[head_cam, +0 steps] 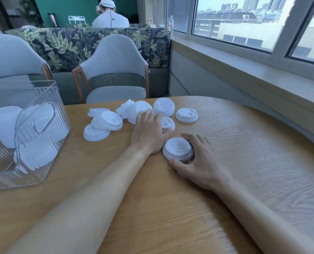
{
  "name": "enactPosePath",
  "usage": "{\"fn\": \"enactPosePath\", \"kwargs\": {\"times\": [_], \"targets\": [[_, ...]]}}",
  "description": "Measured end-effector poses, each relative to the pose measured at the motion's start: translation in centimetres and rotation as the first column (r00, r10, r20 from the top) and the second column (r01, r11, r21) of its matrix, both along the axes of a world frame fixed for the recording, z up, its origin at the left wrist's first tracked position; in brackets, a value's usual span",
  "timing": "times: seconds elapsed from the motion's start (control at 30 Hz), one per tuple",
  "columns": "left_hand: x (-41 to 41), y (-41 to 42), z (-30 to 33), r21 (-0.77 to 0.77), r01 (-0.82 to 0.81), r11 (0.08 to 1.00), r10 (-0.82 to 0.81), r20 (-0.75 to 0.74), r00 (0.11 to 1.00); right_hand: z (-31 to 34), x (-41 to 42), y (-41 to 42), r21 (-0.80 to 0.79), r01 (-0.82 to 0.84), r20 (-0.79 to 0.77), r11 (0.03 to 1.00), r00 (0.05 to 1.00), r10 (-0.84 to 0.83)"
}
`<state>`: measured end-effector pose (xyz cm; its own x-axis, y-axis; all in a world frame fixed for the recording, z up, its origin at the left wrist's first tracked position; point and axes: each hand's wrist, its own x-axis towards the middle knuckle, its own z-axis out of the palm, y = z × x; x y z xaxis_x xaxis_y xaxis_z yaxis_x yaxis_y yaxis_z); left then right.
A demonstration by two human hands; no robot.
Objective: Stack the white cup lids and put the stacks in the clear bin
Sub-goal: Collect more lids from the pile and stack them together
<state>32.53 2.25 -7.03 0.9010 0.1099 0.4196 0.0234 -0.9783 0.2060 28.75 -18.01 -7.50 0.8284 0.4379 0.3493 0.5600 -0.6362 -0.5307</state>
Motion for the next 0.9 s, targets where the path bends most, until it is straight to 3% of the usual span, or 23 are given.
{"fn": "enactPosePath", "kwargs": {"times": [0.27, 0.43, 0.9], "targets": [[-1.5, -0.2, 0.3, -0.092, 0.01, 0.996, 0.004, 0.145, 0.989, 0.3, -0.3, -0.1, 0.007, 0.002, -0.016, 1.0, 1.0, -0.002], [-4.0, -0.2, 0.7, -0.246, 0.018, 0.969, 0.01, 0.108, 0.994, 0.7, -1.2, -0.4, 0.012, 0.007, -0.031, 1.0, 1.0, -0.007], [-14.0, 1.4, 0.4, -0.465, 0.021, 0.885, -0.031, -0.014, 0.999, 0.7, -7.7, -0.6, 0.009, -0.033, -0.065, 0.999, 0.997, 0.034]]}}
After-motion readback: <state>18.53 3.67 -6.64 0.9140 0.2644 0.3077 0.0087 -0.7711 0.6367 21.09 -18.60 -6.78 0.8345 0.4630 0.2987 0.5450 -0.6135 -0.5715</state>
